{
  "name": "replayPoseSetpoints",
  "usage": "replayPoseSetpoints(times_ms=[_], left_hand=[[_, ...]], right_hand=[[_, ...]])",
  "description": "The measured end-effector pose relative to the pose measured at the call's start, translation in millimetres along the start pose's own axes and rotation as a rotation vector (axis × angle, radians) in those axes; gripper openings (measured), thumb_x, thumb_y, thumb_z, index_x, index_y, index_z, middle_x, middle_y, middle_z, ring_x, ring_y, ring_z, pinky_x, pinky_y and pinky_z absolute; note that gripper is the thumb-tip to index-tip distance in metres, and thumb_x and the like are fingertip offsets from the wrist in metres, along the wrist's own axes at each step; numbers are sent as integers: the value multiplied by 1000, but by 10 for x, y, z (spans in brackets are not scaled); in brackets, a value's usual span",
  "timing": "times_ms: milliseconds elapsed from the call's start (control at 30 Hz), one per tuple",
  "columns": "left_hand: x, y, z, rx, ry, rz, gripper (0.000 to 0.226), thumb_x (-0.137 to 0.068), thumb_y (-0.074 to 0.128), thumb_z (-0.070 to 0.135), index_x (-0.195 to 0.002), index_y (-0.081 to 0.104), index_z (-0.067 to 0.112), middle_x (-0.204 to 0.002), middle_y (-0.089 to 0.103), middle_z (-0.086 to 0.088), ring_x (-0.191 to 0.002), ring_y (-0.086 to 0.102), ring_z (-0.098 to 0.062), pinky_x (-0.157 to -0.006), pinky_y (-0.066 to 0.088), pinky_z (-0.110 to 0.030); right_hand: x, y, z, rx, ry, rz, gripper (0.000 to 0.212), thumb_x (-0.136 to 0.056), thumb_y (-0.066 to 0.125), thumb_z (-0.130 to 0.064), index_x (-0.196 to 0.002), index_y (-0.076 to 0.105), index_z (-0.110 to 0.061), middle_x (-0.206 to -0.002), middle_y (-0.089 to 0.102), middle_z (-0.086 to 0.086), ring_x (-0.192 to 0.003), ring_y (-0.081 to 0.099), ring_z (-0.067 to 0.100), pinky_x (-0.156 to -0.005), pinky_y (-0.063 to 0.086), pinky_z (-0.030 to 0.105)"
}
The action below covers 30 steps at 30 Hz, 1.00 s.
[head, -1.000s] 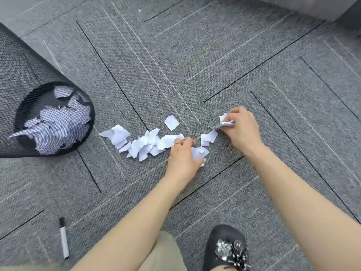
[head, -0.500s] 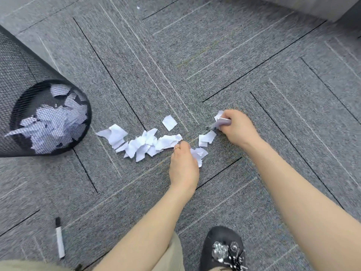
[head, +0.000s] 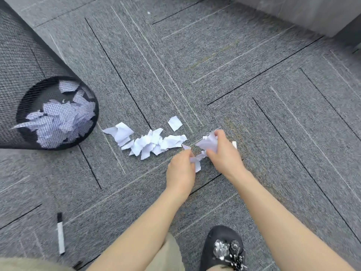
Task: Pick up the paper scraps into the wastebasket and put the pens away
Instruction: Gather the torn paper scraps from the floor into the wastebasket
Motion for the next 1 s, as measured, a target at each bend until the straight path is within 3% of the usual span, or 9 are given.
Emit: replayPoseSetpoints(times_ms=[133, 267, 400, 500, 600, 667, 800, 933, 1000], left_hand=[[40, -114, -170, 159, -91, -8, 16, -83, 43, 2, -78, 50, 15, -68, 53, -2, -63, 49, -24, -54, 36, -32], [30, -269, -255, 247, -142, 5, 13, -84, 46, 2, -80, 50, 15, -66, 46, 4, -56, 41, -15, -47, 28, -26], [40, -422, -301, 299, -150, 20, 13, -85, 47, 4, -79, 48, 16, -64, 44, 2, -52, 36, -12, -46, 26, -26], [83, -530, -398, 298, -164, 33, 12, -86, 48, 7, -91, 54, 15, -65, 45, 4, -55, 40, -15, -47, 27, -25], [116, -620, -463, 356, -187, 47, 21, -87, 48, 8, -105, 56, 16, -72, 48, 2, -55, 42, -13, -47, 28, -23], [144, -674, -469, 404, -202, 61, 19, -88, 48, 8, -100, 52, 21, -73, 49, 3, -52, 39, -10, -46, 28, -23], [206, -782, -459, 489, -197, 81, 18, -89, 48, 9, -99, 46, 24, -73, 50, 6, -51, 38, -11, -45, 30, -22], [228, -974, -423, 468, -156, 81, 11, -87, 48, 6, -91, 51, 16, -67, 46, 3, -49, 36, -10, -44, 27, -22], [230, -1112, -353, 444, -110, 45, 10, -84, 50, 6, -83, 51, 16, -62, 45, 3, -50, 37, -11, -46, 28, -23]], right_hand=[[-13, 16, 22, -77, -4, 91, 55, -82, 60, -7, -131, 36, -15, -126, 47, 8, -106, 54, 30, -78, 41, 34], [-91, -1, -29, 21, 2, 67, 49, -81, 61, -3, -127, 44, -7, -127, 36, 11, -97, 52, 26, -77, 41, 30], [-117, 38, -102, 62, -40, 44, 39, -82, 56, 5, -119, 51, -1, -129, 36, 10, -110, 48, 28, -97, 45, 40], [-54, 27, -118, 10, -42, 102, 40, -82, 56, 5, -122, 51, -2, -132, 37, 11, -115, 47, 26, -103, 39, 33], [4, 20, -111, -127, -16, 142, 49, -82, 55, 7, -127, 47, -8, -131, 40, 9, -105, 47, 17, -101, 39, 32], [-9, 34, -95, -177, 9, 152, 49, -81, 56, 5, -127, 47, -10, -128, 44, 9, -103, 50, 20, -97, 44, 39], [-65, 95, -47, -167, 85, 118, 39, -85, 53, -1, -122, 50, -11, -113, 59, 7, -76, 55, 18, -63, 50, 38], [-105, 97, -28, -9, 60, 118, 20, -84, 59, -12, -103, 62, -7, -108, 59, 13, -70, 56, 26, -60, 49, 37], [-105, 61, -63, 80, 22, 131, 14, -83, 61, -15, -94, 63, -6, -111, 53, 12, -72, 59, 28, -67, 54, 43]])
Point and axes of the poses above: each hand's wrist, its own x-axis away from the middle knuckle, its own y-axis out of the palm, z = x × y, the point moved 5 cm from there along -x, towards the middle knuckle
